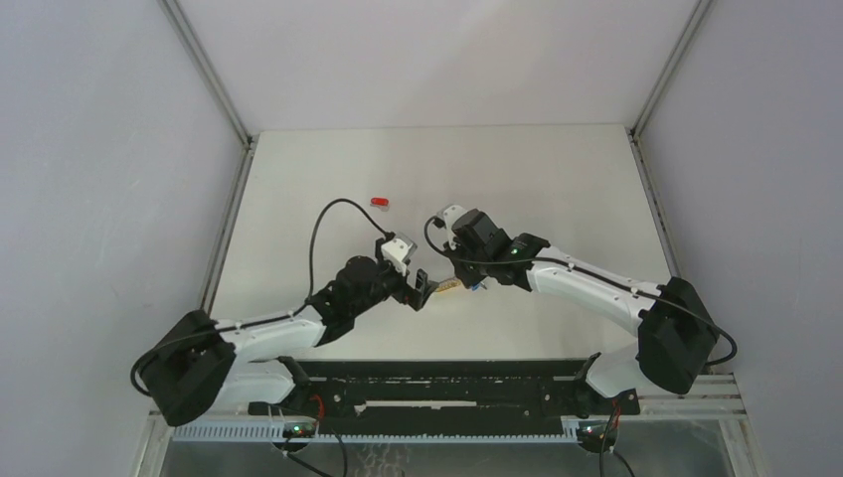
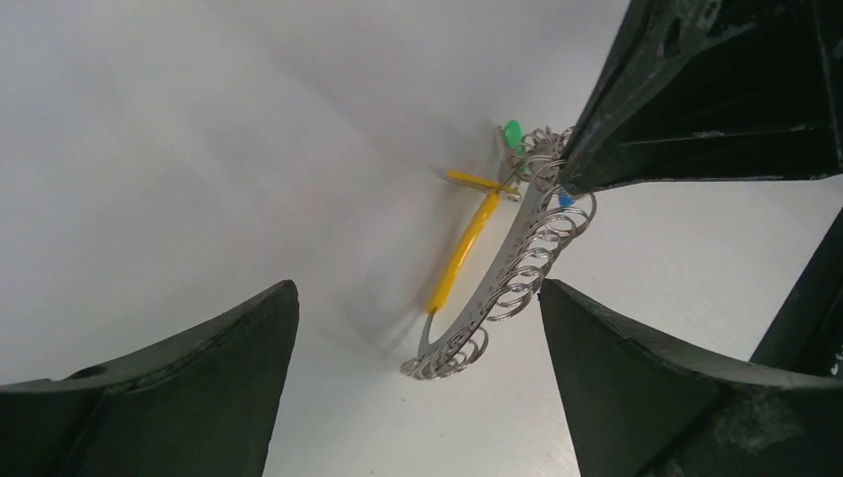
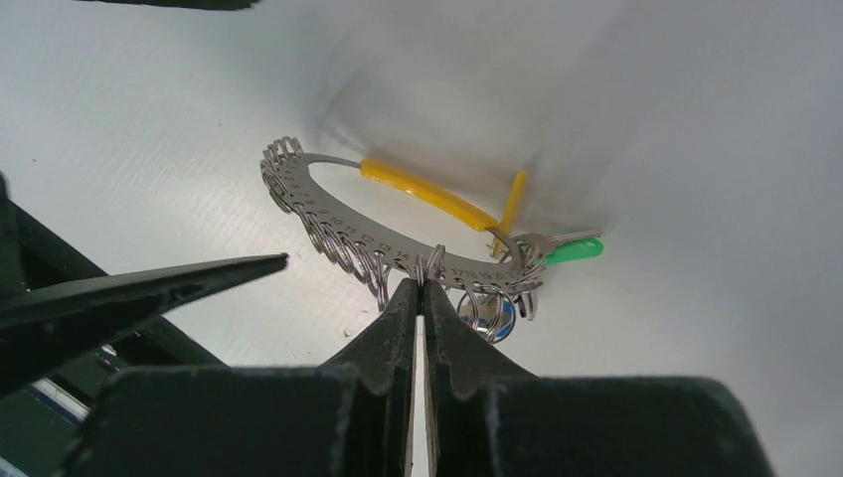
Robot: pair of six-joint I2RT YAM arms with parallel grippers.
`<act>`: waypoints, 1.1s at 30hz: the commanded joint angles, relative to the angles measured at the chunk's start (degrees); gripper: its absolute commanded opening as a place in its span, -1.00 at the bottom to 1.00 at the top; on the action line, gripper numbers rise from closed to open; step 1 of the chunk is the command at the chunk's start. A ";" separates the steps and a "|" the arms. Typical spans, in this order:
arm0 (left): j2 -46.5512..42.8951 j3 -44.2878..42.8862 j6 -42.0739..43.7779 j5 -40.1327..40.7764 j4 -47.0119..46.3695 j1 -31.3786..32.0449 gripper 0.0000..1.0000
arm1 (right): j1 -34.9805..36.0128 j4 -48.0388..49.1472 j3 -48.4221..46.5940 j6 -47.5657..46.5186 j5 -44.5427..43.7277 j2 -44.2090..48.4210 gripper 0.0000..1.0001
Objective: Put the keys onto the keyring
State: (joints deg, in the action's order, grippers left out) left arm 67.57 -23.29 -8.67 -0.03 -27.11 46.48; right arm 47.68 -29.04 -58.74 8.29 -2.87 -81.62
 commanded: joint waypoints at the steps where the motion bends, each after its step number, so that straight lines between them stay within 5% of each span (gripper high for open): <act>1: 4.47 0.89 3.88 -7.50 -14.06 0.28 0.88 | 0.63 1.04 -2.70 -0.95 1.07 0.02 -1.00; 20: 15.06 -0.52 4.27 -16.94 -22.94 0.28 0.72 | 1.54 -0.60 -2.70 -3.36 0.99 3.08 -1.00; 33: 18.30 -1.70 5.21 -18.17 -23.34 0.28 0.34 | 0.94 -1.98 -3.48 -4.30 3.39 3.49 -1.00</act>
State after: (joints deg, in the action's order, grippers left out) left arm 85.08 -23.16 -4.43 -16.78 -47.55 46.50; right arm 48.77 -31.75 -58.89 4.82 -0.45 -80.29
